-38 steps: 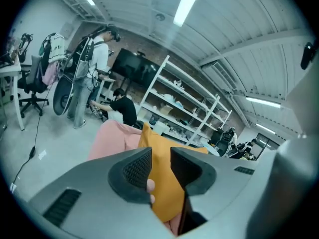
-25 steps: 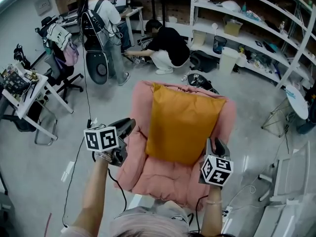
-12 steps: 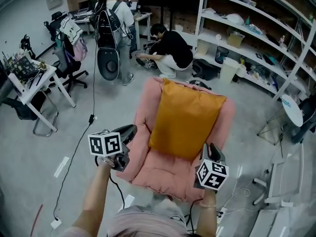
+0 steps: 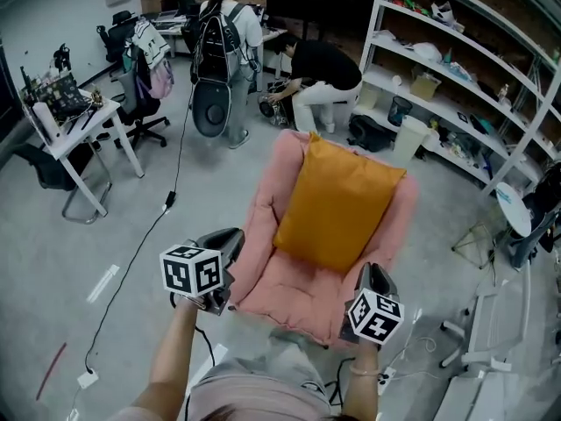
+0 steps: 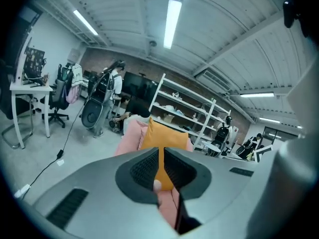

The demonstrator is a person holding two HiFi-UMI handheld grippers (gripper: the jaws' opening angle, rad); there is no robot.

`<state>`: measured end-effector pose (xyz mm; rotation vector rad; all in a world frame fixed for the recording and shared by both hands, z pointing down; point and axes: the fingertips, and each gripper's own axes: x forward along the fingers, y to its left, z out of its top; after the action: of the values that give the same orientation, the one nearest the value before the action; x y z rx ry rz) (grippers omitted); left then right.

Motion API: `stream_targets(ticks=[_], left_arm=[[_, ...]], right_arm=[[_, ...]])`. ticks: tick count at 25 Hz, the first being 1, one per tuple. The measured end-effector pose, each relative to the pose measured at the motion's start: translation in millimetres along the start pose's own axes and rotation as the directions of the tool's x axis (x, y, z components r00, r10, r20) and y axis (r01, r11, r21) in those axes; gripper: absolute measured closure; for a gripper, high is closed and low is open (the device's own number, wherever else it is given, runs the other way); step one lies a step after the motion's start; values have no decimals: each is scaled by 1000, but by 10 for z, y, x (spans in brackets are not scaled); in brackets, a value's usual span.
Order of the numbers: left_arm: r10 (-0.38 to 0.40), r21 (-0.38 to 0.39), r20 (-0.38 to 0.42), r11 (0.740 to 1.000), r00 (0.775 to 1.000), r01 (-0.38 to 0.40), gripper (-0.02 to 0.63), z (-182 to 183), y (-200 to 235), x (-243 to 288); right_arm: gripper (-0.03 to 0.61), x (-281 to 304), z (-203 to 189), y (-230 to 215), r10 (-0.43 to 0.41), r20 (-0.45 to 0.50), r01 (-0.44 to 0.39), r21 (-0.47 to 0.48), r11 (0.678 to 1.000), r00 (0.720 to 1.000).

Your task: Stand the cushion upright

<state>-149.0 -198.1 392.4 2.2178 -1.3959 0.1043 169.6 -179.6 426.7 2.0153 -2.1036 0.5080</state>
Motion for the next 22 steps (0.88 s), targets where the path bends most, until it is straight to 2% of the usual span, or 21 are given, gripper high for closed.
stream_targets(ticks=[6, 11, 17, 22], left_arm=[[1, 14, 10, 1000, 1000, -1, 584, -253, -183, -510], [-2, -12, 11, 1000, 1000, 2, 611, -453, -265, -792], [-12, -25, 23, 1000, 1000, 12, 615, -473, -368, -1014], [-3, -55, 35, 998, 999, 5, 615, -505, -410, -1115]], right_arm=[[534, -491, -55, 239, 16, 35, -15, -23, 1000, 999], [545, -790, -100, 363, 15, 58, -13, -49, 999, 998], [560, -1028, -58, 425, -11, 72, 15, -58, 998, 997], [561, -1213, -72, 450, 2, 79, 5, -87, 996, 997]])
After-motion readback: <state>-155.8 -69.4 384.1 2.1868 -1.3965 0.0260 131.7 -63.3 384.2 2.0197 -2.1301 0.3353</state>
